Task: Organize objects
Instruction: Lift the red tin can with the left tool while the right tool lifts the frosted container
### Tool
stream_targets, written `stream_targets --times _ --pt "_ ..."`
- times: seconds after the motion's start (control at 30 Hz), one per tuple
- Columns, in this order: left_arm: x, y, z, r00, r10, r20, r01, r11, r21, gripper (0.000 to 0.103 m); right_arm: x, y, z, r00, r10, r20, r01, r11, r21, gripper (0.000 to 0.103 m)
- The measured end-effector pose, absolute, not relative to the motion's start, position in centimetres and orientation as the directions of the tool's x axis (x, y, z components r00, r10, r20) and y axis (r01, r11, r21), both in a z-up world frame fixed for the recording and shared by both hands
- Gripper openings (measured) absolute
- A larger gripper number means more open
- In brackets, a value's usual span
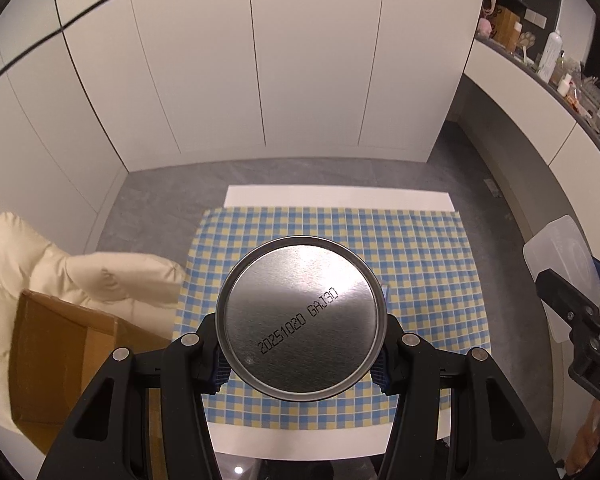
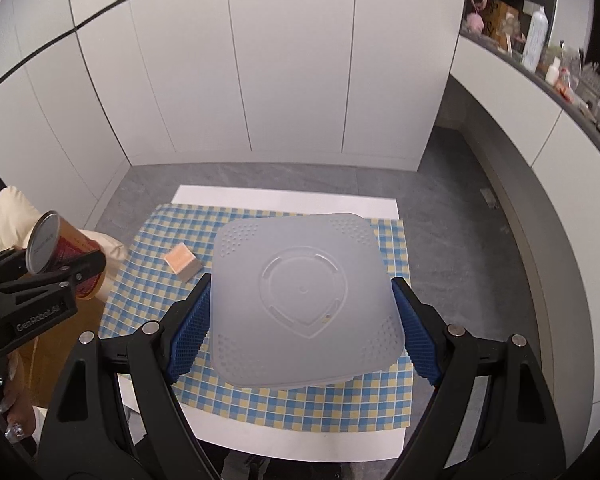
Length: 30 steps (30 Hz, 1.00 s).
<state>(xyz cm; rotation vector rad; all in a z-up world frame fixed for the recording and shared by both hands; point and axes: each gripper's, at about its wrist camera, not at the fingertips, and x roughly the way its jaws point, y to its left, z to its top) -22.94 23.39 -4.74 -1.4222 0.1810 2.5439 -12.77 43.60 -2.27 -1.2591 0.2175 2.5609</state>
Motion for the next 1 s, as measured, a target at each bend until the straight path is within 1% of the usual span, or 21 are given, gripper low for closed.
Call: stream_targets --times 0.2,0.63,1.0 --pt "-22.0 22.8 -2.0 -0.527 0.145 -0.838 -0.239 -0.971 -0.018 0.054 -12.0 42.3 0.6 -0.604 0.191 -0.774 -0.305 -0.952 0.003 0.086" --pt "-20.0 21.2 1.9 -0.559 0.15 -0.816 -0.224 -0.974 -0.025 0.054 -10.3 40.1 4.9 -0.642 0.196 -0.742 -0.286 -0.958 -0.006 0.086" --pt "-18.1 20.2 3.3 -0.567 0.141 -0.812 -0.211 -0.977 -0.023 0.054 -9.5 39.2 5.9 -0.646 0.192 -0.739 -0.278 -0.961 -0.006 0.086"
